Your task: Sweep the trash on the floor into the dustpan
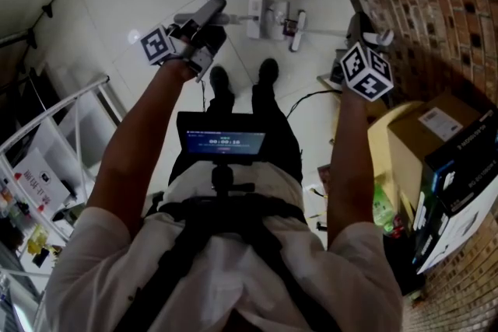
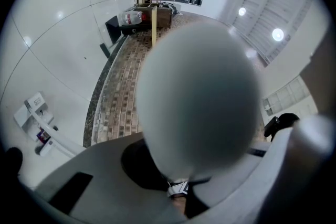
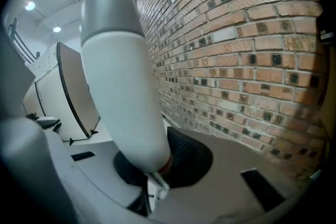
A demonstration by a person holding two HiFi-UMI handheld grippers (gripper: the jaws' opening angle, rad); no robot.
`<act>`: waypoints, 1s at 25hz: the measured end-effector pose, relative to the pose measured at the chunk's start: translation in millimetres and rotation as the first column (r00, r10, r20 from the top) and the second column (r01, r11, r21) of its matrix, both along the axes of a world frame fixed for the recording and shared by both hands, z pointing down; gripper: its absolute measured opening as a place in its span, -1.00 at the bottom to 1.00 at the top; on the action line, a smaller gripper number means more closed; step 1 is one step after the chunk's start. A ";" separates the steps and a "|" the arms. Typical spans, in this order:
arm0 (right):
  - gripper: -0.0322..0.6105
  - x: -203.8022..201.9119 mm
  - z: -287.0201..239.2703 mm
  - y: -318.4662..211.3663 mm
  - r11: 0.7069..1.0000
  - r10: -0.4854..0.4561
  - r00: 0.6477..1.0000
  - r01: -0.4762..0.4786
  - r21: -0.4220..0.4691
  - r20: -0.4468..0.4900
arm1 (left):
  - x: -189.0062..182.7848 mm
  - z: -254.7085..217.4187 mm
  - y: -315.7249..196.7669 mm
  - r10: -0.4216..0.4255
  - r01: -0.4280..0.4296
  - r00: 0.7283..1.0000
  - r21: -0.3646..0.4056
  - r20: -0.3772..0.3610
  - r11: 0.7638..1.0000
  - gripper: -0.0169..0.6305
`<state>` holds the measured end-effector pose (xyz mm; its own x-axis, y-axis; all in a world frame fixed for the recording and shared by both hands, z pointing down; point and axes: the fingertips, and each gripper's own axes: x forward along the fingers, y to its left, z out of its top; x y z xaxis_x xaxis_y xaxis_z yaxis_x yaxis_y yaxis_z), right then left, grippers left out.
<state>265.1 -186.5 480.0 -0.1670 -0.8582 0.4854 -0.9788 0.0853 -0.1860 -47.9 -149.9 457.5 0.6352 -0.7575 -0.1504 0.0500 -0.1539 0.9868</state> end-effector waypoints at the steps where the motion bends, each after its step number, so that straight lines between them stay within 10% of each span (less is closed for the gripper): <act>1: -0.83 -7.4 -2.5 0.5 1.000 -0.009 0.999 0.008 0.005 0.031 | 0.2 0.3 0.1 0.002 -0.002 1.000 0.000 -0.001 1.000 -0.91; 16: -0.84 -47.7 -55.7 9.6 0.986 -0.148 0.989 0.147 0.084 0.009 | -16.3 -2.6 -10.6 -0.064 0.066 0.996 0.028 -0.060 0.997 -0.92; 25: -0.85 -44.1 -64.4 -0.2 0.980 -0.169 0.981 0.177 0.088 -0.091 | -23.1 3.8 -29.6 -0.045 0.042 0.998 0.057 0.052 0.998 -0.92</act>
